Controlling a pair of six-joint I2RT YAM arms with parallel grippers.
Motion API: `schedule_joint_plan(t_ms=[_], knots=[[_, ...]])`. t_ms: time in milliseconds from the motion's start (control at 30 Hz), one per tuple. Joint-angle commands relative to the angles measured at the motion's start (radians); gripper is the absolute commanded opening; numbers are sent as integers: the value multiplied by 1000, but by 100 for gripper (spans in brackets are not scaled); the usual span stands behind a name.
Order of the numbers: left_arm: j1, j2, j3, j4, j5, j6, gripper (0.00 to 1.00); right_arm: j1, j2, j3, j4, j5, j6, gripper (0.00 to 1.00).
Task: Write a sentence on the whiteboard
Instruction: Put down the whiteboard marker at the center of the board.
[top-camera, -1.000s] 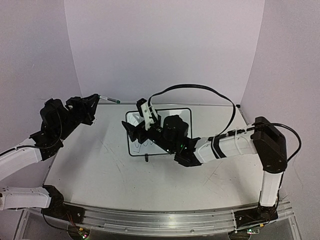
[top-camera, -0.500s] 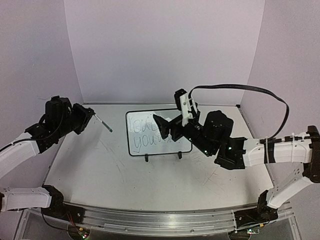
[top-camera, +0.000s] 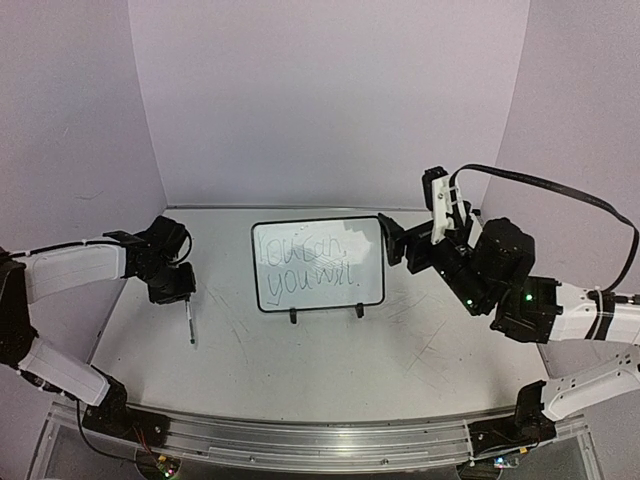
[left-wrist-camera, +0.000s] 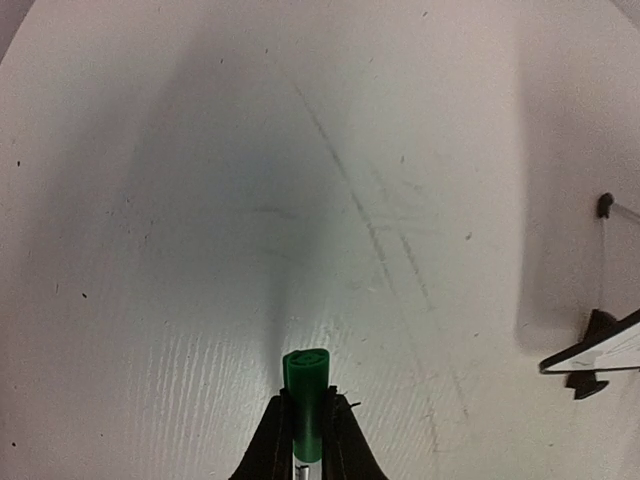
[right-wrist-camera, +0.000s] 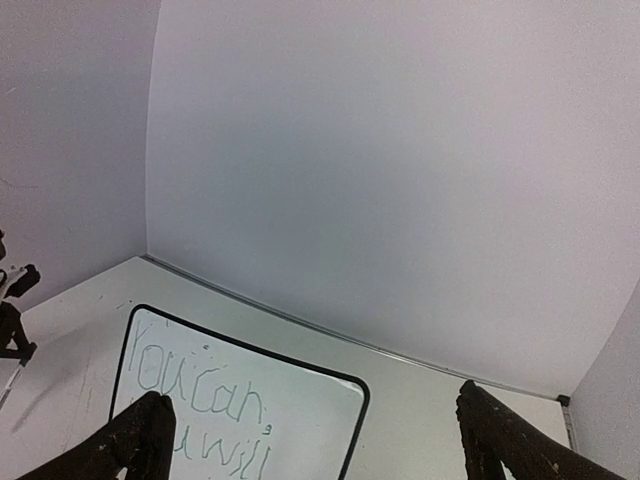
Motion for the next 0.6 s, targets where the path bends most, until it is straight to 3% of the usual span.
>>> schedule_joint_plan(t_ms=[0, 400, 567], knots=[[11, 97, 60, -33, 31, 118, 0, -3, -116, -30, -44, 94, -28, 98], [10, 245, 67, -19, -8, 132, 4, -3, -250, -65, -76, 125, -34, 98], [10, 199, 63, -19, -16, 126, 25, -2, -267, -66, -81, 128, -44, 98]])
